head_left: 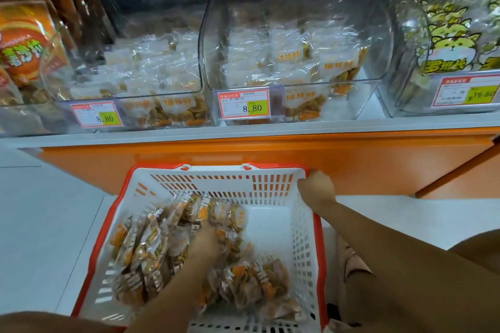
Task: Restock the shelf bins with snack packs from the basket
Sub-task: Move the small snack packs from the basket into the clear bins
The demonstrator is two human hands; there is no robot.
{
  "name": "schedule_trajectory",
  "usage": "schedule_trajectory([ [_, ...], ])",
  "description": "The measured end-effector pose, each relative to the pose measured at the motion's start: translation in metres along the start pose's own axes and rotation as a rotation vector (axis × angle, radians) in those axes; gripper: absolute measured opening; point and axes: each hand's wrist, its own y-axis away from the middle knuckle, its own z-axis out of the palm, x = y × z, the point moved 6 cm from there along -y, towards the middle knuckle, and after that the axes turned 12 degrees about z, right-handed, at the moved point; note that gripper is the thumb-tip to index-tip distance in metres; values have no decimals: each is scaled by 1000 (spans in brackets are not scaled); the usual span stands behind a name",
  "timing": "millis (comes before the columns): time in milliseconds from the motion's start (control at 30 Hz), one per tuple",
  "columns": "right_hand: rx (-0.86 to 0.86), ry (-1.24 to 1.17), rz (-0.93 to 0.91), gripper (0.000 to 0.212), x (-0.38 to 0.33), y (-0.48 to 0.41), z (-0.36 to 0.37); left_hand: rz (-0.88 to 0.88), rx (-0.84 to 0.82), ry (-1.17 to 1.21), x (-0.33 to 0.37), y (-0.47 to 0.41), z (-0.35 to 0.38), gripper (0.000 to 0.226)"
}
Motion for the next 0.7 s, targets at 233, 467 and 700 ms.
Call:
schedule_trajectory([
  [233,-6,-19,-12,30,-2,3,-1,38,35,43,24,11,-23,31],
  [467,-33,-12,-14,19,-4,7,-3,193,86,337,64,28,-73,24],
  [700,-172,149,96,39,-10,23,-8,245,-42,1048,95,56,-104,33],
])
